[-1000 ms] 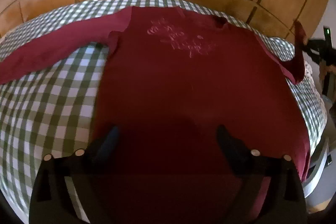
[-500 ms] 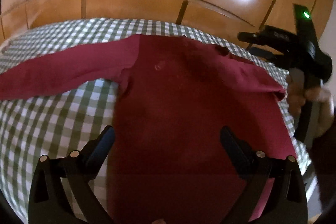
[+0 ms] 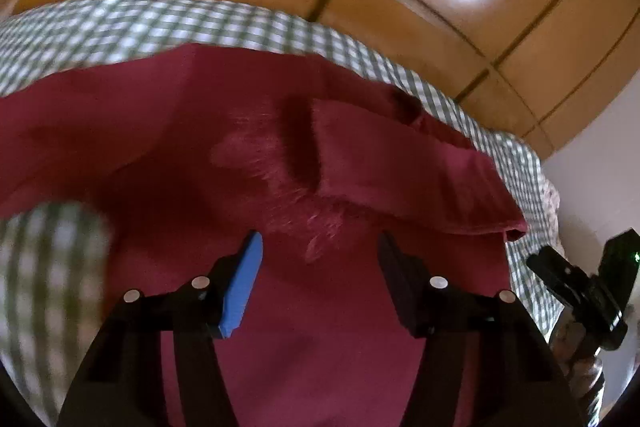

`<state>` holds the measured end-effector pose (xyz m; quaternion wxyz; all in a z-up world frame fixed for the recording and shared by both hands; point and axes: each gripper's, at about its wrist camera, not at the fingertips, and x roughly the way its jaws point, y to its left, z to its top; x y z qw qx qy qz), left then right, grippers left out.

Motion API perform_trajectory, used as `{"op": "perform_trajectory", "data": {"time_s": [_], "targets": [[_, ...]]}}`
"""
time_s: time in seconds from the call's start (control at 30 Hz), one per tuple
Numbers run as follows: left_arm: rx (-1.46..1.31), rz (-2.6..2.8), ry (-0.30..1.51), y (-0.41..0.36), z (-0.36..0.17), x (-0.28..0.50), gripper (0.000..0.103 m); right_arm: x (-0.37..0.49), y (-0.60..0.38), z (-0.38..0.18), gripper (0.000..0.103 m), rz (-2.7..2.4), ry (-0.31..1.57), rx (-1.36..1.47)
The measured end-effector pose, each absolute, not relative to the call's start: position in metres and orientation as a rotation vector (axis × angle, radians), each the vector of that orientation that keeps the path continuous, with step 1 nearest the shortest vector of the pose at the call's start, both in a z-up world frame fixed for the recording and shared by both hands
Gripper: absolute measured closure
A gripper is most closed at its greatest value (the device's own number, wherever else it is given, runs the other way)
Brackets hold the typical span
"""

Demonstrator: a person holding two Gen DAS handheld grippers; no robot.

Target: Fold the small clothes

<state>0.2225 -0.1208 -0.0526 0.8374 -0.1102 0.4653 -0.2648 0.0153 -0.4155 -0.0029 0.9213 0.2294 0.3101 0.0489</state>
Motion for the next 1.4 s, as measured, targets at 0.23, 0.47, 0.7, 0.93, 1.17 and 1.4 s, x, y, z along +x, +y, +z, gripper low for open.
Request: {"op": "perform_trajectory", "data": {"time_s": [0.23,0.47,0.7,0.93,1.17,1.4], "targets": [[-0.244,-0.568,1.055,-0.168,-0.075,0.259,0.082,0.040,-0.436,-0.006,0.023,0.109,0.631,0.550],[-0.295,-0.615,0.848,-0.153,-0.018,0.257,0.098,0.070,-0.452,-0.010,0.022,0.075,0.622,0.590],[-0.233,-0.493,0.822,-0.112,-0.023,0.255,0.098,0.067,-0.424,-0.022,0.021,0.128,0.685,0.524],[-0.177,-0.418,0.875,-0.099,-0.060,0.256,0.098,0.037,-0.401,0.014,0.020,0.237,0.662,0.438],[-0.159,-0.424,0.854,-0.097,-0.061,0.250,0.098,0.097,-0.394,0.029,0.022,0.047,0.607,0.271],[-0.172,-0.352,0.925,-0.087,-0.084,0.257,0.098,0.174,-0.406,-0.025,0.027,-0.065,0.782,0.270]]}}
